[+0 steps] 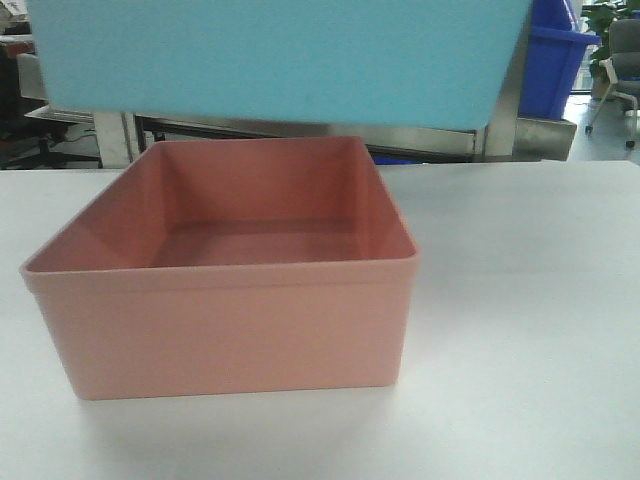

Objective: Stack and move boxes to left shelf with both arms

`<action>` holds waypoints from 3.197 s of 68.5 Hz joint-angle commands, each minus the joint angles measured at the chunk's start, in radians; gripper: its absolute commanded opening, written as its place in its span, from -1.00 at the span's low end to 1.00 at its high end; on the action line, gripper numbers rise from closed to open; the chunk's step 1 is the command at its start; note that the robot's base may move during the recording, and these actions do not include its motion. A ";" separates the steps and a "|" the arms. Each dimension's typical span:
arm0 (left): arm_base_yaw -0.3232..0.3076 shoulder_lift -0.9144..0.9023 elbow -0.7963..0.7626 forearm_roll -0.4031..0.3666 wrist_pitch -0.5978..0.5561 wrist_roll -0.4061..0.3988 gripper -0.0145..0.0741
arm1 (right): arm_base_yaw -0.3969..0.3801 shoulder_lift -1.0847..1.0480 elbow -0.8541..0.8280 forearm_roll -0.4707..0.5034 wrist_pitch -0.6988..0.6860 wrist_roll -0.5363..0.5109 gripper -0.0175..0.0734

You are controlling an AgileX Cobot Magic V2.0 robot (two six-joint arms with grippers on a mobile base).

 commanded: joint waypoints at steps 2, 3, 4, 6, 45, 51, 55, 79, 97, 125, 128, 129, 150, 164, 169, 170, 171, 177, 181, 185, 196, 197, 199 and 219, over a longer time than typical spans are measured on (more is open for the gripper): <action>-0.004 -0.004 -0.031 -0.005 -0.078 0.000 -0.70 | 0.037 -0.008 -0.042 -0.039 -0.123 0.064 -0.49; -0.004 -0.004 -0.031 -0.005 -0.078 0.000 -0.70 | 0.038 -0.002 -0.042 -0.039 -0.126 0.064 -0.49; -0.004 -0.004 -0.031 -0.005 -0.078 0.000 -0.70 | 0.041 0.005 -0.042 -0.039 -0.128 0.064 -0.49; -0.004 -0.004 -0.031 -0.005 -0.078 0.000 -0.70 | 0.047 0.020 -0.042 -0.039 -0.132 0.064 -0.49; -0.004 -0.004 -0.031 -0.008 -0.078 0.000 -0.70 | 0.068 0.149 -0.040 -0.039 -0.197 0.060 -0.49; -0.004 -0.004 -0.031 -0.008 -0.076 0.000 -0.70 | 0.068 0.163 -0.040 -0.043 -0.188 0.050 -0.49; -0.004 -0.004 -0.031 -0.008 -0.076 0.000 -0.70 | 0.068 0.169 -0.040 -0.044 -0.188 0.027 -0.49; -0.004 -0.004 -0.031 -0.008 -0.074 0.000 -0.70 | 0.068 0.172 -0.040 -0.044 -0.161 -0.100 -0.36; -0.004 -0.004 -0.033 -0.010 -0.070 0.000 -0.70 | 0.068 0.171 -0.040 -0.044 -0.105 -0.113 0.75; -0.004 0.219 -0.303 -0.045 0.076 0.000 0.15 | 0.068 0.165 -0.040 -0.045 -0.022 -0.205 0.76; -0.004 0.279 -0.365 -0.046 0.115 0.000 0.22 | 0.068 0.165 -0.040 -0.045 -0.019 -0.208 0.76; -0.004 0.297 -0.381 -0.046 0.128 0.000 0.23 | 0.068 0.165 -0.040 -0.045 -0.018 -0.212 0.76; -0.004 0.668 -0.666 -0.054 0.278 -0.020 0.32 | 0.068 0.179 -0.040 -0.045 -0.045 -0.221 0.76; -0.004 0.855 -0.768 -0.054 0.290 -0.046 0.32 | 0.068 0.229 -0.040 -0.045 -0.046 -0.221 0.76; -0.004 0.901 -0.782 -0.059 0.297 -0.046 0.32 | 0.068 0.251 -0.040 -0.045 -0.047 -0.221 0.76; -0.004 0.910 -0.787 -0.062 0.297 -0.046 0.32 | 0.068 0.255 -0.040 -0.045 -0.047 -0.221 0.76; -0.004 0.919 -0.789 -0.066 0.297 -0.046 0.32 | 0.068 0.260 -0.040 -0.045 -0.048 -0.221 0.76; -0.004 0.966 -0.796 -0.093 0.297 -0.046 0.32 | 0.068 0.282 -0.040 -0.045 -0.062 -0.223 0.76; -0.004 0.989 -0.798 -0.106 0.295 -0.046 0.32 | 0.068 0.295 -0.040 -0.045 -0.073 -0.223 0.76; -0.004 1.017 -0.798 -0.110 0.289 -0.046 0.32 | 0.068 0.308 -0.040 -0.045 -0.082 -0.224 0.76; -0.004 1.081 -0.798 -0.110 0.269 -0.059 0.32 | 0.068 0.351 -0.039 -0.045 -0.100 -0.233 0.76; -0.004 1.084 -0.798 -0.109 0.269 -0.062 0.32 | 0.068 0.354 -0.039 -0.045 -0.101 -0.233 0.76; -0.004 1.093 -0.798 -0.109 0.262 -0.070 0.32 | 0.068 0.360 -0.039 -0.045 -0.104 -0.233 0.76; -0.004 1.150 -0.798 -0.112 0.236 -0.072 0.03 | 0.068 0.370 -0.035 -0.049 -0.130 -0.233 0.59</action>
